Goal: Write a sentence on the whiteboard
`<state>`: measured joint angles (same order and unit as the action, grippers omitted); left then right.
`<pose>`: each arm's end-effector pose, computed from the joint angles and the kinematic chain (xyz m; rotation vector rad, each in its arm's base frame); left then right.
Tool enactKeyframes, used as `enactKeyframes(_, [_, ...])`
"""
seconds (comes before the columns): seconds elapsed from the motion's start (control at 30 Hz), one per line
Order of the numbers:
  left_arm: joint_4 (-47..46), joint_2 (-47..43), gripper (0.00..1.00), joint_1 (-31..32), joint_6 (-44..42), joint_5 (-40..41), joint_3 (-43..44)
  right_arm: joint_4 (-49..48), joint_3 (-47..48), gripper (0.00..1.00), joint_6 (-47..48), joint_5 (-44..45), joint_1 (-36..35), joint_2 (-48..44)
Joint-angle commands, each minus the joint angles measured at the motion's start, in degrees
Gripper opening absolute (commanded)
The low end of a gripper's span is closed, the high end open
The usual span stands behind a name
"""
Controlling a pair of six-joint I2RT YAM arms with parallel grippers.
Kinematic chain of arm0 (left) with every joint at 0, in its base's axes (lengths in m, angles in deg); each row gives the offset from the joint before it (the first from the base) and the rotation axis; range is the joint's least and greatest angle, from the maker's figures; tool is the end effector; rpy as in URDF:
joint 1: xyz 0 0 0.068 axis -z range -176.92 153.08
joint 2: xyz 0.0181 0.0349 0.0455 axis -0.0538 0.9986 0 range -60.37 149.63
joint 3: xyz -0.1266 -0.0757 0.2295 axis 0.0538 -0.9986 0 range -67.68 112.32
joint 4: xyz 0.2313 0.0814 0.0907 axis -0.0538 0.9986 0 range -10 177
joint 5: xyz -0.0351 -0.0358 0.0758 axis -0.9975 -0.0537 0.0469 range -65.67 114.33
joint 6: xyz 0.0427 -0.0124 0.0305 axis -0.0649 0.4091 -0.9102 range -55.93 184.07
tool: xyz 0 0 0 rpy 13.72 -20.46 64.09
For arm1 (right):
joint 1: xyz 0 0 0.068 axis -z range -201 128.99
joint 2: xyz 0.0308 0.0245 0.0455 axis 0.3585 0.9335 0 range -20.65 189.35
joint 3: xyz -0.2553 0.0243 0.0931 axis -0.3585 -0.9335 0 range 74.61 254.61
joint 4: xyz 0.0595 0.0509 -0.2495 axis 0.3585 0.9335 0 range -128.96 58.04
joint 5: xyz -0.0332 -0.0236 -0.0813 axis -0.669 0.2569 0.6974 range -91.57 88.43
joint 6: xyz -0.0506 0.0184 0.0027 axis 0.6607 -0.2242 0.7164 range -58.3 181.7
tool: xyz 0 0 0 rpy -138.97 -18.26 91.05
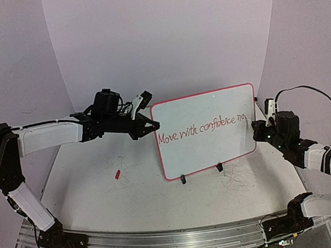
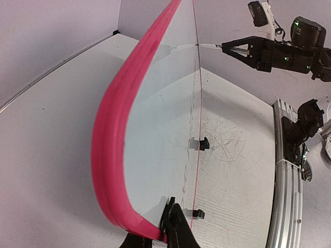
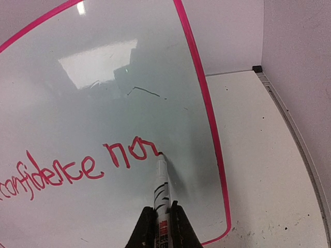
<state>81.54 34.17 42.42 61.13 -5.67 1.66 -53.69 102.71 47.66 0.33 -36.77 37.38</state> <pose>0.2840 -0.2557 0.2795 1.0645 1.8064 -0.9245 0.2200 0.0609 0.2386 -0.0043 1.8490 0.3337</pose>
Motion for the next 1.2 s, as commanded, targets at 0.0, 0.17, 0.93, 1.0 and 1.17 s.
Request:
enactKeyframes(0.0, [6.72, 1.16, 0.00, 0.03, -8.31, 10.06, -0.69, -3.35, 2.49, 0.00, 0.25, 1.91, 0.22, 0.55])
enactKeyframes(0.17, [6.72, 1.05, 0.00, 0.04, -8.40, 10.30, -0.71, -3.91, 3.13, 0.00, 0.64, 1.34, 0.21, 0.97])
enactKeyframes(0.93, [6.84, 1.16, 0.00, 0.04, -8.56, 10.57, -0.70, -3.98, 3.49, 0.00, 0.43, 1.89, 0.23, 2.08])
enactKeyframes(1.0, [6.81, 1.15, 0.00, 0.10, -8.55, 10.58, -0.70, -3.10, 3.00, 0.00, 0.18, 2.28, 0.22, 1.83])
enactKeyframes(1.17, [6.84, 0.99, 0.00, 0.05, -8.57, 10.67, -0.67, -1.28, 1.78, 0.00, -0.44, 2.64, 0.21, 1.20])
